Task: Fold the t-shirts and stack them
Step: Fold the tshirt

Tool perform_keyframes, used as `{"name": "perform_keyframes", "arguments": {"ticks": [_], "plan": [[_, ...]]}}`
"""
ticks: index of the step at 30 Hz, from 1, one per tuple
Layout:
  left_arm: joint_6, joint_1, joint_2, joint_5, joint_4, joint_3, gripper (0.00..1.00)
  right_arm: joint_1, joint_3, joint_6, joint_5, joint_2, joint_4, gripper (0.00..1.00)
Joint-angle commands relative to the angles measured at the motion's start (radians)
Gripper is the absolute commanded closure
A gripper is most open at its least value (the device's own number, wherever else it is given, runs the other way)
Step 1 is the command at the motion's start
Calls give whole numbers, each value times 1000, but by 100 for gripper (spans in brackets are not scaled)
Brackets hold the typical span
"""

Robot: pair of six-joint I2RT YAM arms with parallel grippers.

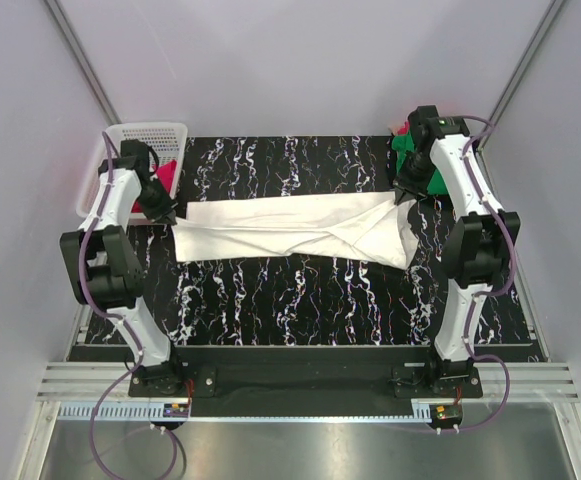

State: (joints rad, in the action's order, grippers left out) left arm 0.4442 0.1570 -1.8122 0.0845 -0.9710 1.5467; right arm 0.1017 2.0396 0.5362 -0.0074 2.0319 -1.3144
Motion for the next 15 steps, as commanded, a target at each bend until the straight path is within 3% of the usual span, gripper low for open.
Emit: {"name": "perform_keyframes", "arguments": {"ticks": [1, 9, 15], "plan": [[-12, 4, -24, -51, 11, 53, 100, -13, 76, -33, 49, 39, -25, 100], [-21, -1, -64, -51, 9, 73, 100, -26, 166, -55, 64, 103, -46, 100], [-29, -5, -9, -66, 12, 56, 100, -31, 185, -41, 99, 57, -68, 100]]}}
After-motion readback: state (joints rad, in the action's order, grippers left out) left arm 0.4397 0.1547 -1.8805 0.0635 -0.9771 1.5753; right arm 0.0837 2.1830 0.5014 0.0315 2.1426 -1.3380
